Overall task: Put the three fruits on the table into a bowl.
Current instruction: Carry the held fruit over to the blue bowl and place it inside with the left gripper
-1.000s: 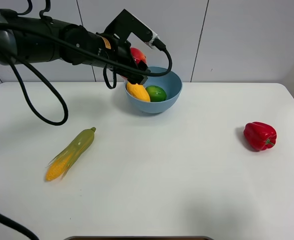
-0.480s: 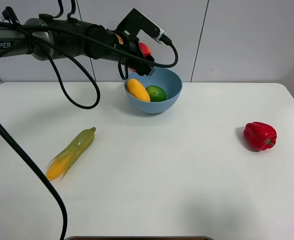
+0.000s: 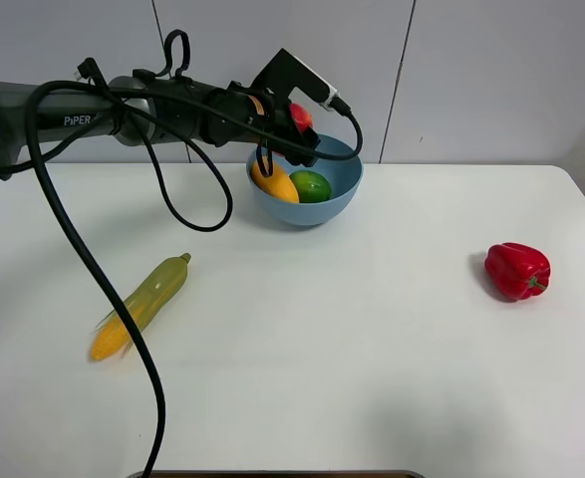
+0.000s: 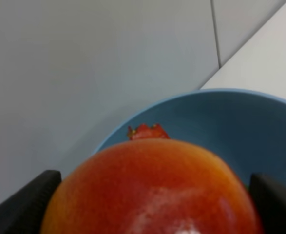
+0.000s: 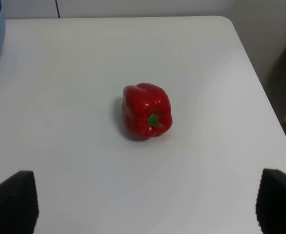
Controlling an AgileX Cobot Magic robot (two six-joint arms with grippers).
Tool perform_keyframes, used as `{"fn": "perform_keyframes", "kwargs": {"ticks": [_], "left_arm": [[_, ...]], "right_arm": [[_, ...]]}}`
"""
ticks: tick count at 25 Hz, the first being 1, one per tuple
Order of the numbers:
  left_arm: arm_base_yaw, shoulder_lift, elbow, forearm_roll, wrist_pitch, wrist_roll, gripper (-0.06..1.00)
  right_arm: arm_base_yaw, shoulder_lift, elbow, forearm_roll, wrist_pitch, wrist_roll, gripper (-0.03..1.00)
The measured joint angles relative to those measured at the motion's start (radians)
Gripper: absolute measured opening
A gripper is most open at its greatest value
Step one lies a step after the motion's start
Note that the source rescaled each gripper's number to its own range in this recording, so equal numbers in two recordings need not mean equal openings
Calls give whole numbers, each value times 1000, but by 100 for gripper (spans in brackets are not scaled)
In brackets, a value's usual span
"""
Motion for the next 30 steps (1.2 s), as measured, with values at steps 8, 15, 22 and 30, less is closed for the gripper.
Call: {"fn": "perform_keyframes", "kwargs": {"ticks": [8,15,22,30], "left_arm": [[0,61,0,0,-84,4,1],[0,97,-1,1,-116,4,1],[0,128,-2,3,-137,4,1],[0,127,-2,11,-138,4,1]], "right_arm": [[0,0,0,0,0,0,100],[0,0,0,0,0,0,100],[0,0,0,0,0,0,100],[0,0,0,0,0,0,100]]}}
